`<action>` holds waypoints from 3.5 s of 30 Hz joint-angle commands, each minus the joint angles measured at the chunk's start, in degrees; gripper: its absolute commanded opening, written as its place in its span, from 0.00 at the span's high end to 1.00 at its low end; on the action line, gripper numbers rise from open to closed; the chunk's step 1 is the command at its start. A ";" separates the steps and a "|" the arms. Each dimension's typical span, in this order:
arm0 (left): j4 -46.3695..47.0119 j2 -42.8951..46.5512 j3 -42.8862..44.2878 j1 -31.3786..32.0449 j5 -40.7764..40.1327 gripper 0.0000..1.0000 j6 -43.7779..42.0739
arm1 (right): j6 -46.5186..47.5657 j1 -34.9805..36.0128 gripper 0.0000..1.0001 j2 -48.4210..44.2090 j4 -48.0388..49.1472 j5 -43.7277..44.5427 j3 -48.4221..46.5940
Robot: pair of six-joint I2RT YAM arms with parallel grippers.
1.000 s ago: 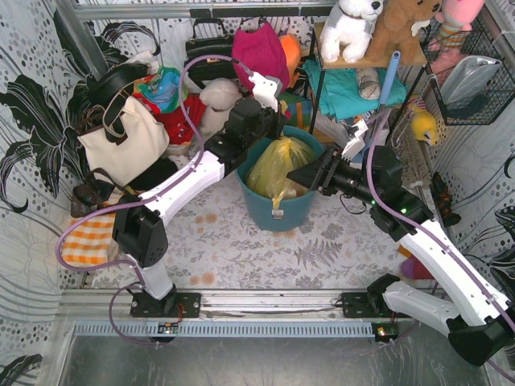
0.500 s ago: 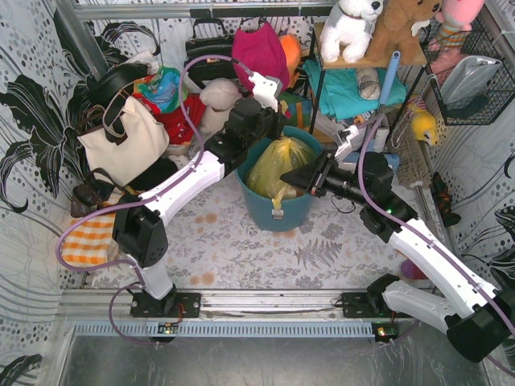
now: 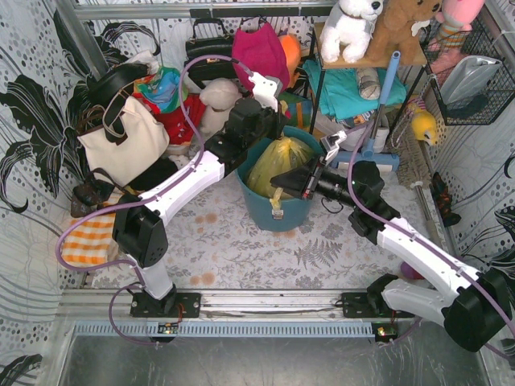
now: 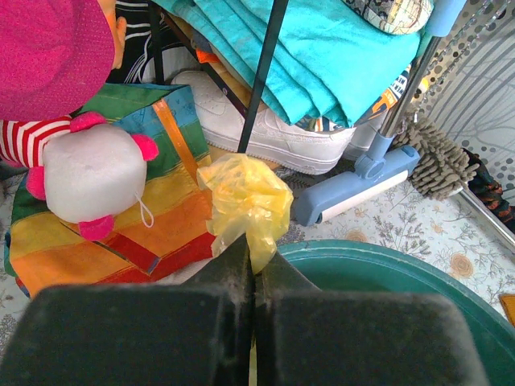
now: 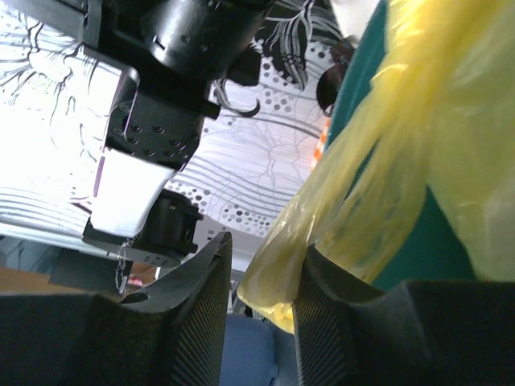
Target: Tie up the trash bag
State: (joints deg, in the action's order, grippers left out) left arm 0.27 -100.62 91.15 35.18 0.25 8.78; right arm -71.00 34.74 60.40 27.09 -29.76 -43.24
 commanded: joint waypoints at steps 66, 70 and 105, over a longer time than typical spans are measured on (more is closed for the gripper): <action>-10.34 -19.77 24.45 -6.90 -5.63 1.00 4.36 | -6.25 6.80 1.00 -5.33 19.54 -27.63 8.91; -8.37 -17.48 22.16 -6.92 -4.49 1.00 4.95 | -2.68 6.74 1.00 -5.47 12.28 -27.57 5.63; -5.06 12.35 6.28 -7.62 -14.27 0.26 -0.16 | 52.66 6.48 0.20 -0.63 -68.12 35.96 -49.41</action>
State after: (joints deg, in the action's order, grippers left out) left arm -7.75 -92.31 103.44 28.08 -9.37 9.69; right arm -21.74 41.19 60.47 -39.18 -8.49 -91.59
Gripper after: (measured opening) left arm 0.729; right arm 0.799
